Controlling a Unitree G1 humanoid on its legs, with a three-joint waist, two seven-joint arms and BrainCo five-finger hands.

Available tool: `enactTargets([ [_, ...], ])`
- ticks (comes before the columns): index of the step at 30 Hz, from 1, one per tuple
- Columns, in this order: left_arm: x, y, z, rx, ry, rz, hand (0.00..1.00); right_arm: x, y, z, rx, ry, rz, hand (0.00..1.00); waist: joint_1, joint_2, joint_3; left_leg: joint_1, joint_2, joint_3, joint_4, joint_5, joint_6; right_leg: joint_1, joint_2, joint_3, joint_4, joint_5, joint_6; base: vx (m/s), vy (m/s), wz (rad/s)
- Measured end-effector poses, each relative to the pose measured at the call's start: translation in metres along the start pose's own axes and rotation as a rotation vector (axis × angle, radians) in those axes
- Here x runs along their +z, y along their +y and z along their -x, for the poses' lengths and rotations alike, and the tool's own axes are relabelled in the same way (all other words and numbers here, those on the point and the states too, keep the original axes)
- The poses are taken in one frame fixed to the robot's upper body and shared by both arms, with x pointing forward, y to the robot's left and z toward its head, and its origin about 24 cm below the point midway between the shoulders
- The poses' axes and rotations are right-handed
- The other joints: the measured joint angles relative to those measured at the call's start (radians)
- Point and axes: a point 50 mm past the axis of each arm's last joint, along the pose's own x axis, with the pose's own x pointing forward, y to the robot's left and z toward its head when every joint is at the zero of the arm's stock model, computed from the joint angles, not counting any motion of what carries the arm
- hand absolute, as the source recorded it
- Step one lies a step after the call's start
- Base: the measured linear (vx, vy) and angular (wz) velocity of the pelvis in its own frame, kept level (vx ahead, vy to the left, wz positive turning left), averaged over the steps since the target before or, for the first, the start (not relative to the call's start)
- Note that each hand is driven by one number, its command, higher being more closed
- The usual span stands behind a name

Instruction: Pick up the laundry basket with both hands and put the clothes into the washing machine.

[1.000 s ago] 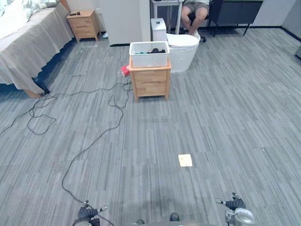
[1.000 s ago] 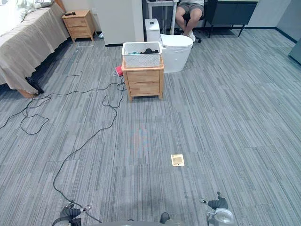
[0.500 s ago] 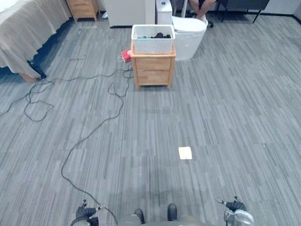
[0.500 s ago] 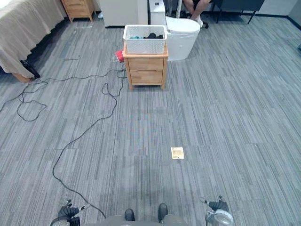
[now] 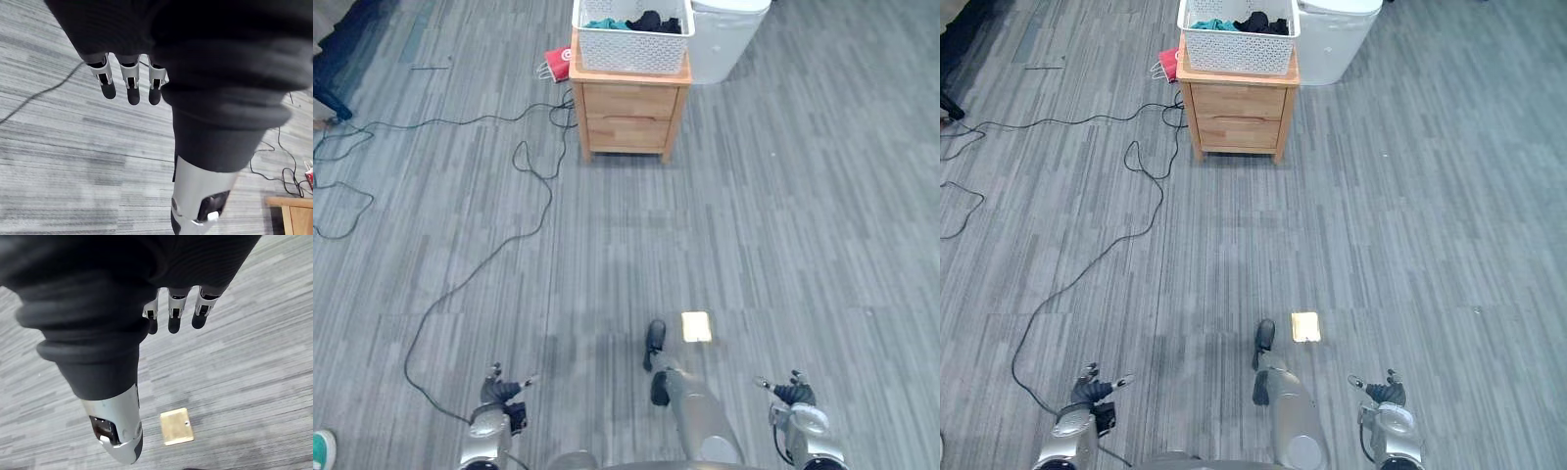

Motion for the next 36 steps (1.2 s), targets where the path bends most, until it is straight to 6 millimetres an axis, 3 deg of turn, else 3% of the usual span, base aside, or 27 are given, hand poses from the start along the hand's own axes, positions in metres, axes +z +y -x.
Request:
enactTargets([
  [2, -0.005, -0.005, 0.003, -0.011, 0.014, 0.01, 0.0, 0.005, 0.006, 0.002, 0.017, -0.027, -0.005, 0.0, 0.031, -0.002, 0.001, -0.173, 0.072, 0.057, 0.272, -0.047, 0.078, 0.142, 0.043, 0.026, -0.08, -0.025, -0.01, 0.56, -0.137, -0.35],
  [3, -0.005, -0.007, 0.004, -0.016, 0.011, 0.016, 0.0, 0.006, 0.007, 0.002, 0.018, -0.035, -0.009, 0.0, 0.042, -0.002, 0.001, -0.213, 0.081, 0.081, 0.283, -0.062, 0.104, 0.178, 0.05, 0.036, -0.107, -0.026, -0.009, 0.52, -0.076, -0.39],
  [5, -0.004, -0.014, 0.007, -0.031, -0.004, 0.035, 0.0, 0.011, 0.011, 0.004, 0.027, -0.057, -0.022, 0.0, 0.062, -0.003, 0.001, -0.359, 0.084, 0.172, 0.155, -0.103, 0.171, 0.304, 0.06, 0.07, -0.213, -0.037, 0.009, 0.49, -0.032, -0.27],
  [6, -0.003, -0.014, 0.007, -0.032, -0.006, 0.036, 0.0, 0.01, 0.011, 0.004, 0.028, -0.056, -0.024, 0.0, 0.071, -0.004, 0.001, -0.385, 0.082, 0.199, 0.09, -0.108, 0.181, 0.335, 0.061, 0.078, -0.237, -0.04, 0.013, 0.48, 0.012, -0.21],
  [8, -0.004, -0.014, 0.008, -0.032, -0.01, 0.037, 0.0, 0.009, 0.012, 0.004, 0.029, -0.052, -0.019, 0.0, 0.084, -0.008, 0.002, -0.43, 0.049, 0.235, -0.193, -0.102, 0.182, 0.42, 0.06, 0.095, -0.296, -0.058, 0.038, 0.49, 0.064, -0.21],
  [10, -0.009, -0.014, 0.011, -0.03, -0.004, 0.043, 0.0, 0.007, 0.008, 0.005, 0.022, -0.046, -0.006, 0.0, 0.105, -0.01, -0.007, -0.442, 0.003, 0.229, -0.574, -0.058, 0.116, 0.49, 0.05, 0.122, -0.317, -0.113, 0.09, 0.62, 0.177, -0.37],
  [11, -0.012, -0.014, 0.013, -0.029, 0.006, 0.043, 0.0, 0.005, 0.007, 0.004, 0.017, -0.042, 0.003, 0.0, 0.107, -0.014, -0.009, -0.446, -0.004, 0.229, -0.624, -0.058, 0.115, 0.507, 0.049, 0.128, -0.319, -0.13, 0.111, 0.58, 0.242, -0.39],
  [12, -0.018, -0.012, 0.015, -0.026, 0.028, 0.035, 0.0, 0.0, 0.007, 0.005, 0.013, -0.025, 0.008, 0.0, 0.111, -0.019, -0.027, -0.445, -0.019, 0.216, -0.655, 0.001, 0.155, 0.544, 0.027, 0.141, -0.311, -0.177, 0.138, 0.5, 0.229, -0.36],
  [13, -0.021, -0.009, 0.015, -0.021, 0.039, 0.025, 0.0, -0.009, 0.007, 0.008, 0.013, 0.003, 0.007, 0.0, 0.12, -0.056, -0.056, -0.444, -0.049, 0.217, -0.634, 0.063, 0.184, 0.543, -0.014, 0.154, -0.284, -0.211, 0.17, 0.71, 0.295, -0.45],
  [14, -0.025, -0.01, 0.016, -0.028, 0.05, 0.019, 0.0, -0.019, 0.004, 0.01, 0.005, 0.033, 0.007, 0.0, 0.13, -0.076, -0.076, -0.445, -0.077, 0.213, -0.585, 0.084, 0.227, 0.508, -0.058, 0.168, -0.154, -0.244, 0.227, 0.75, 0.321, -0.38],
  [15, -0.026, -0.011, 0.016, -0.036, 0.056, 0.003, 0.0, -0.025, 0.007, 0.011, 0.006, 0.061, -0.001, 0.0, 0.128, -0.093, -0.079, -0.429, -0.094, 0.21, -0.527, 0.072, 0.279, 0.423, -0.104, 0.167, 0.104, -0.248, 0.257, 0.89, 0.367, -0.23],
  [16, -0.026, -0.007, 0.015, -0.031, 0.06, -0.009, 0.0, -0.03, 0.011, 0.013, 0.014, 0.081, -0.005, 0.0, 0.12, -0.113, -0.083, -0.412, -0.115, 0.217, -0.505, 0.04, 0.295, 0.363, -0.144, 0.165, 0.26, -0.219, 0.294, 0.72, 0.306, 0.14],
  [17, -0.023, 0.0, 0.011, -0.019, 0.059, -0.043, 0.0, -0.035, 0.018, 0.015, 0.03, 0.105, -0.009, 0.0, 0.096, -0.134, -0.087, -0.365, -0.146, 0.223, -0.487, -0.017, 0.31, 0.266, -0.217, 0.165, 0.519, -0.115, 0.33, 0.7, 0.237, 0.32],
  [18, -0.022, -0.001, 0.01, -0.023, 0.057, -0.048, 0.0, -0.037, 0.019, 0.015, 0.034, 0.113, -0.011, 0.0, 0.089, -0.133, -0.085, -0.332, -0.155, 0.222, -0.481, -0.039, 0.317, 0.228, -0.236, 0.164, 0.609, -0.111, 0.316, 0.67, 0.192, 0.22],
  [20, -0.019, 0.001, 0.009, -0.016, 0.048, -0.056, 0.0, -0.033, 0.024, 0.014, 0.047, 0.105, -0.006, 0.0, 0.073, -0.091, -0.064, -0.158, -0.155, 0.231, -0.525, -0.099, 0.316, 0.13, -0.246, 0.16, 0.695, -0.136, 0.259, 0.66, 0.163, -0.07],
  [22, -0.011, 0.001, 0.006, -0.017, 0.023, -0.055, 0.0, -0.028, 0.027, 0.013, 0.058, 0.086, -0.004, 0.0, 0.069, -0.084, -0.067, -0.062, -0.154, 0.24, -0.593, -0.099, 0.316, 0.06, -0.229, 0.125, 0.577, -0.149, 0.238, 0.5, 0.06, 0.02],
  [24, -0.004, -0.002, 0.004, -0.022, 0.004, -0.05, 0.0, -0.027, 0.026, 0.013, 0.059, 0.08, -0.003, 0.0, 0.068, -0.07, -0.058, 0.013, -0.153, 0.237, -0.647, -0.099, 0.315, 0.014, -0.193, 0.086, 0.358, -0.148, 0.23, 0.47, -0.016, 0.22],
  [25, -0.001, -0.003, 0.003, -0.025, -0.001, -0.049, 0.0, -0.026, 0.025, 0.012, 0.057, 0.077, -0.001, 0.0, 0.067, -0.072, -0.06, 0.051, -0.152, 0.236, -0.673, -0.105, 0.299, 0.018, -0.161, 0.065, 0.141, -0.101, 0.223, 0.47, -0.074, 0.38],
  [26, 0.0, -0.001, 0.002, -0.021, -0.004, -0.055, 0.0, -0.029, 0.022, 0.013, 0.052, 0.085, 0.002, 0.0, 0.065, -0.093, -0.068, 0.075, -0.169, 0.231, -0.693, -0.122, 0.26, 0.032, -0.135, 0.062, -0.091, 0.019, 0.214, 0.46, -0.09, 0.45],
  [27, -0.001, -0.001, 0.002, -0.02, 0.0, -0.056, 0.0, -0.032, 0.02, 0.014, 0.047, 0.093, 0.005, 0.0, 0.061, -0.109, -0.07, 0.091, -0.183, 0.218, -0.7, -0.135, 0.238, 0.034, -0.134, 0.077, -0.16, 0.122, 0.199, 0.58, -0.142, 0.6],
  [28, -0.008, -0.01, 0.004, -0.036, 0.031, -0.042, 0.0, -0.033, 0.011, 0.012, 0.025, 0.101, 0.017, 0.0, 0.045, -0.097, -0.072, 0.126, -0.177, 0.175, -0.715, -0.16, 0.2, 0.056, -0.123, 0.089, -0.146, 0.208, 0.129, 0.54, -0.163, 0.4],
  [29, -0.015, -0.013, 0.007, -0.044, 0.051, -0.032, 0.0, -0.03, 0.009, 0.011, 0.014, 0.09, 0.004, 0.0, 0.049, -0.073, -0.079, 0.129, -0.152, 0.176, -0.711, -0.145, 0.176, 0.052, -0.108, 0.104, -0.12, 0.162, 0.129, 0.46, -0.141, 0.3],
  [30, -0.017, -0.015, 0.008, -0.047, 0.057, -0.03, 0.0, -0.027, 0.009, 0.01, 0.013, 0.079, -0.001, 0.0, 0.049, -0.065, -0.076, 0.127, -0.149, 0.171, -0.68, -0.145, 0.175, 0.05, -0.108, 0.1, -0.097, 0.133, 0.125, 0.39, -0.17, 0.17],
  [32, -0.018, -0.021, 0.01, -0.064, 0.063, -0.008, 0.0, -0.028, 0.007, 0.012, 0.01, 0.076, -0.005, 0.0, 0.037, -0.045, -0.066, 0.032, -0.092, 0.132, -0.418, -0.139, 0.155, 0.093, -0.109, 0.06, -0.073, 0.073, 0.119, 0.37, -0.185, 0.41],
  [33, -0.018, -0.026, 0.011, -0.071, 0.058, 0.012, 0.0, -0.03, 0.006, 0.014, 0.007, 0.074, -0.004, 0.0, 0.043, -0.028, -0.063, -0.056, -0.025, 0.114, -0.175, -0.076, 0.099, 0.148, -0.091, 0.043, -0.073, 0.041, 0.107, 0.39, -0.159, 0.2],
  [34, -0.022, -0.027, 0.014, -0.072, 0.063, 0.019, 0.0, -0.029, 0.007, 0.017, 0.013, 0.063, -0.005, 0.0, 0.055, -0.024, -0.063, -0.137, 0.045, 0.113, 0.013, -0.093, 0.114, 0.208, -0.073, 0.038, -0.076, 0.009, 0.092, 0.38, -0.128, 0.02],
  [36, -0.022, -0.026, 0.016, -0.071, 0.057, 0.024, 0.0, -0.018, 0.012, 0.018, 0.022, 0.012, -0.014, 0.0, 0.067, -0.037, -0.071, -0.197, 0.06, 0.136, 0.006, -0.116, 0.152, 0.237, -0.07, 0.05, -0.102, -0.012, 0.09, 0.26, -0.053, -0.21],
])
